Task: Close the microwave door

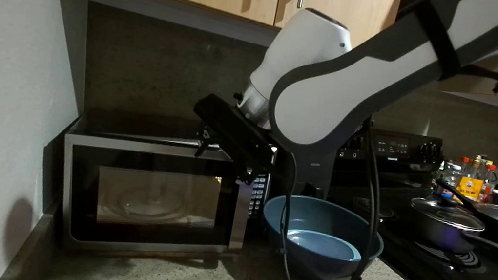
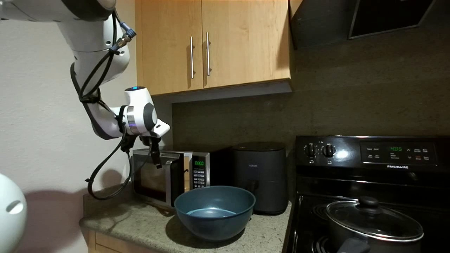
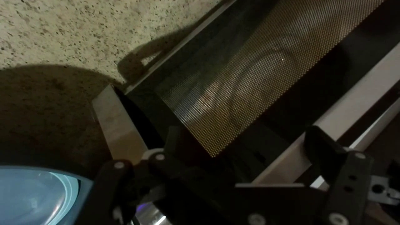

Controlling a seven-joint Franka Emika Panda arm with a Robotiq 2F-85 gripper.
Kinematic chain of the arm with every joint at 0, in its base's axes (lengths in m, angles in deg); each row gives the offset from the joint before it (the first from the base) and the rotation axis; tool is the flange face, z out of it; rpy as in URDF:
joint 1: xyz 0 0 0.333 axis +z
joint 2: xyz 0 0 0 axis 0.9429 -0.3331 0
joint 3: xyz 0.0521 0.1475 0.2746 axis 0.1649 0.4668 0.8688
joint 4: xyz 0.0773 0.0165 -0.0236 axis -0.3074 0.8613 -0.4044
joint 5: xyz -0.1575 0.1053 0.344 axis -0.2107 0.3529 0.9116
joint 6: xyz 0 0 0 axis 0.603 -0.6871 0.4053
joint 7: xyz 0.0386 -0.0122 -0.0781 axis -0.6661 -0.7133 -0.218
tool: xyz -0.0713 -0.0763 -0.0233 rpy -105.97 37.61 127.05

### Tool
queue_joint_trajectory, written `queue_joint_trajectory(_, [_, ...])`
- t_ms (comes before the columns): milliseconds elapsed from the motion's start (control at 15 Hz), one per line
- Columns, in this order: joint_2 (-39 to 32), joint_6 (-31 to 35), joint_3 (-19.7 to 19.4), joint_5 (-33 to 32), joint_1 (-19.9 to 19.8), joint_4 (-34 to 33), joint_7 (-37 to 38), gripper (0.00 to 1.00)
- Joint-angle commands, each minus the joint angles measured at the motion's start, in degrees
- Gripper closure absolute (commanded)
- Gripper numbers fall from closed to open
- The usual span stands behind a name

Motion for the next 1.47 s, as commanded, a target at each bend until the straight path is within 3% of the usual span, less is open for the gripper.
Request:
queue_joint_trajectory(0, [-1.2, 4.0, -5.0, -8.4, 3.5, -1.1, 8.8, 0.00])
queue_joint_trajectory(267, [-2.5, 7.0, -13.6, -22.2, 9.4, -3.5, 22.6, 0.00])
queue_joint_trajectory(1000, [-7.4, 4.7, -32.1, -53.3, 24.2, -13.2, 59.6, 0.00])
queue_joint_trajectory(1133, [-7.7, 3.1, -33.7, -57.1, 25.9, -13.7, 64.7, 0.00])
queue_joint_trajectory(1200, [-7.0, 3.1, -32.5, -55.2, 25.4, -11.8, 62.9, 0.00])
queue_joint_trajectory(1400, [-8.3, 3.2, -34.1, -58.6, 26.9, -13.3, 66.5, 0.00])
